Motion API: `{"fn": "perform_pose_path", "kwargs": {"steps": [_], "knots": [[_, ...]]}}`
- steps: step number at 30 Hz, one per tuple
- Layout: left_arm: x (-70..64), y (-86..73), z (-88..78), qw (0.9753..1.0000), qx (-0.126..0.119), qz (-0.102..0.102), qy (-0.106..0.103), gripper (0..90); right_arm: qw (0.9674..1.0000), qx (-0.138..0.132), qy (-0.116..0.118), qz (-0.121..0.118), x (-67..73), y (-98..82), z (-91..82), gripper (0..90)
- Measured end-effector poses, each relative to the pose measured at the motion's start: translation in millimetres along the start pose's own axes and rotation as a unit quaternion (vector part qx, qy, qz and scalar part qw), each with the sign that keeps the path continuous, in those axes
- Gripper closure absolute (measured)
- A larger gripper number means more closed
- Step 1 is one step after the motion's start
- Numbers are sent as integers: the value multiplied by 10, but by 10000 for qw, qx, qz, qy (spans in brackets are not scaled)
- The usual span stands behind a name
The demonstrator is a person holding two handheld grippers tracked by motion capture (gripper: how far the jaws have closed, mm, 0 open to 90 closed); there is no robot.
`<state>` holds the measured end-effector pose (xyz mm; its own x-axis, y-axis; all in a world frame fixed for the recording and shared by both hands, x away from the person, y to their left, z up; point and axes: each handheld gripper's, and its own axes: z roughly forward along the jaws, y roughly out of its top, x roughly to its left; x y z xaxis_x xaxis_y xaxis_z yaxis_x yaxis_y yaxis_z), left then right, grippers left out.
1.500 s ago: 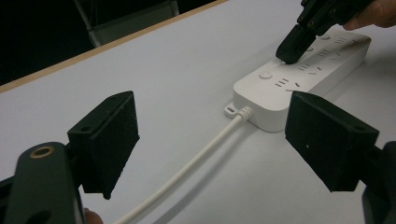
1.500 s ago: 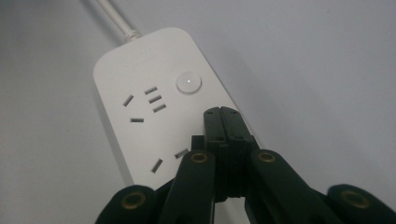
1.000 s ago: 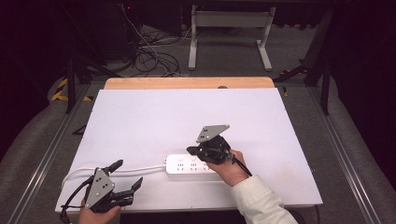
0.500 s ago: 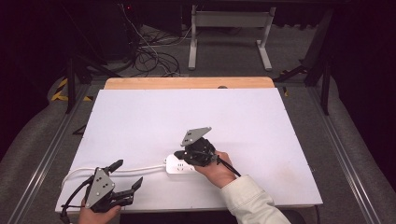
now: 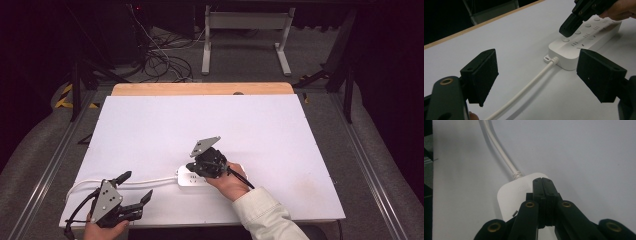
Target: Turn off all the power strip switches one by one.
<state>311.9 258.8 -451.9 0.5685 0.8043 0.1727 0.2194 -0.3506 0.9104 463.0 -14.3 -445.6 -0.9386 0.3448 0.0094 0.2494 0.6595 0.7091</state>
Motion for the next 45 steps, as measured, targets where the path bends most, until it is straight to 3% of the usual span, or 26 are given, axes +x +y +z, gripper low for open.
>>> {"fn": "perform_pose_path", "kwargs": {"steps": [7, 38, 40, 42, 45], "knots": [[1, -1, 0, 10000, 1, -3, -2, 181, 9998, 185, -55, 70, -41, -43, 46, 900], [-10, -4, 4, 10000, 8, -72, -2, 181, 9993, 252, -260, 46, 17, -62, 72, 900], [-3, -1, -3, 10000, 9, -40, -5, 181, 9998, -28, -195, 30, 35, -36, -11, 900], [1, -4, 1, 10000, 2, -63, -17, 181, 9983, -573, -57, 50, 54, 25, -197, 900], [3, -4, 9, 10000, 13, -81, -22, 182, 9972, -741, -102, 30, 55, 72, -363, 900]]}}
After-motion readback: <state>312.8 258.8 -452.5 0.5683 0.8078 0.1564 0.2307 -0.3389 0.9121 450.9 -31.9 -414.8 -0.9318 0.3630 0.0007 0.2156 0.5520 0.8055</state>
